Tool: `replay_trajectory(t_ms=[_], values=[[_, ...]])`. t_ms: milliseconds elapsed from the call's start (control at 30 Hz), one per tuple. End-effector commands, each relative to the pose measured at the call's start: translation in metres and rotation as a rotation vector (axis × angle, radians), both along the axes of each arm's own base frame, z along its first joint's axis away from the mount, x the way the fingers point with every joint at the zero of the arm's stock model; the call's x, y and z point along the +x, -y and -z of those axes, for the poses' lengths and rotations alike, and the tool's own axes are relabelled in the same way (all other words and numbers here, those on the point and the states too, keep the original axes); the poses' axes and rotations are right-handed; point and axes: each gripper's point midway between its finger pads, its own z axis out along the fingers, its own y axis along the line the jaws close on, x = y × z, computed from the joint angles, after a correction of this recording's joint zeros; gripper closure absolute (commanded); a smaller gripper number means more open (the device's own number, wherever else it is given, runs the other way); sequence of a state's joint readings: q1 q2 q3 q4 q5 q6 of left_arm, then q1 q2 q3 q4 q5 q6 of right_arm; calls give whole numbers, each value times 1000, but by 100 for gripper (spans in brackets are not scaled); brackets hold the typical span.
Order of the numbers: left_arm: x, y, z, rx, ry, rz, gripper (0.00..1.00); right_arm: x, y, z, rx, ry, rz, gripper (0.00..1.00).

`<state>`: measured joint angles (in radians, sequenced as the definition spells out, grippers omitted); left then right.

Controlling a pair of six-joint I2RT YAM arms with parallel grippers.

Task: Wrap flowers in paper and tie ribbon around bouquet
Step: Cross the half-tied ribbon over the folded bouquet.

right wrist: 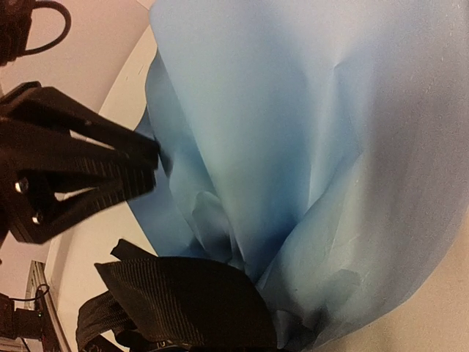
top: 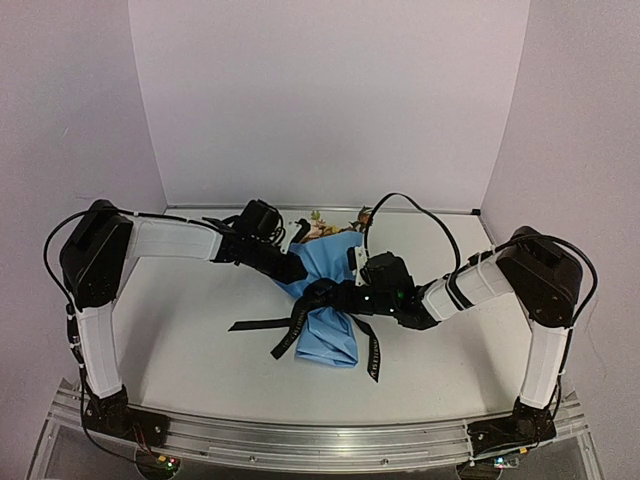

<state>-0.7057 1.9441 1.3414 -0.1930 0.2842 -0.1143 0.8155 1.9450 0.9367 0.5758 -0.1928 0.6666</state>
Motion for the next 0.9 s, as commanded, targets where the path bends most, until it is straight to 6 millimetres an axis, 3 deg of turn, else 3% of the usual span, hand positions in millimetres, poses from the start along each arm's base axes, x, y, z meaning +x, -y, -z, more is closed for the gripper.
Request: replay_trajectory(t_ms=[0,367,867], values=[[-15,29,-21,-8,42,97,84,10,-7,-19,34,55,-5,100],[-44,48,-27,-45,39,213,81,14,-14,-22,44,61,-10,100],[-42,43,-16,-61,-26,222,72,11,-19,-23,79,29,-63,100]])
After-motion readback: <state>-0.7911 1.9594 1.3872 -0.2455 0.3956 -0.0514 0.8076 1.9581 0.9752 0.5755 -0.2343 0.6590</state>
